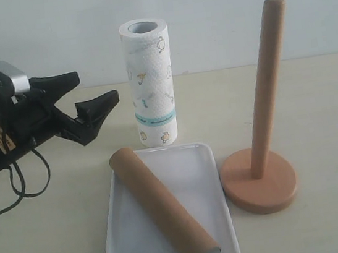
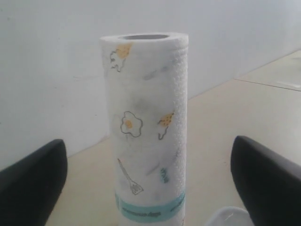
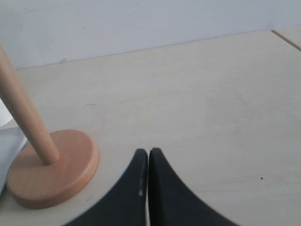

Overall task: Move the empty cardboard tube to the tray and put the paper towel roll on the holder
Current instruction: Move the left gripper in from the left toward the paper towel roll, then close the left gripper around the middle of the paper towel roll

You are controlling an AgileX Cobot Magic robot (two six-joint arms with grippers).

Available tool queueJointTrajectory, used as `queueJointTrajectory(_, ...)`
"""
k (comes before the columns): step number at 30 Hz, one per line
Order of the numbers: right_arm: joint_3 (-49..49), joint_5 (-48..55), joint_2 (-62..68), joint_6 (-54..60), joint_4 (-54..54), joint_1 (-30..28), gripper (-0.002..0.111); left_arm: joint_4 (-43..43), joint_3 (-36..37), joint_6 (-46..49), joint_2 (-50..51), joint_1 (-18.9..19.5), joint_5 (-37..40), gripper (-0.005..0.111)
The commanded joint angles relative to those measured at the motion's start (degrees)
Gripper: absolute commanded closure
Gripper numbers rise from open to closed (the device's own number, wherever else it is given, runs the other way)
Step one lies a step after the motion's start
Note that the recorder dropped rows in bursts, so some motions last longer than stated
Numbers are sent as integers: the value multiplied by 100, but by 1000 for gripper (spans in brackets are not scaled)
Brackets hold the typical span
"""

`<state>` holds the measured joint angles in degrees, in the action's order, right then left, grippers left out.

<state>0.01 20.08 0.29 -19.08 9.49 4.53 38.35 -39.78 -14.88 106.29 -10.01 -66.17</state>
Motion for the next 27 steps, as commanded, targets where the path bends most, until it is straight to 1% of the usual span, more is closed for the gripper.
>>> queueJointTrajectory(1,-1,-56,-29,-9,11,-46,108,-134,-186,-4,288,-261,-16,19)
queueJointTrajectory(5,-1,-56,-29,-9,11,-46,108,-149,-400,-13,499,-342,-16,19)
queueJointTrajectory(16,-1,-53,-29,-9,11,-46,108,-145,-1271,-89,1292,-342,-58,19)
queueJointTrajectory(19,-1,-53,-29,-9,11,-46,108,35,-1393,-89,1426,-342,-366,19)
queueJointTrajectory(23,-1,-53,-29,-9,11,-46,108,28,-1597,-89,1637,-511,-379,19)
queueJointTrajectory(27,-1,-53,-29,-9,11,-46,108,-210,-1955,-89,1789,-717,-368,19)
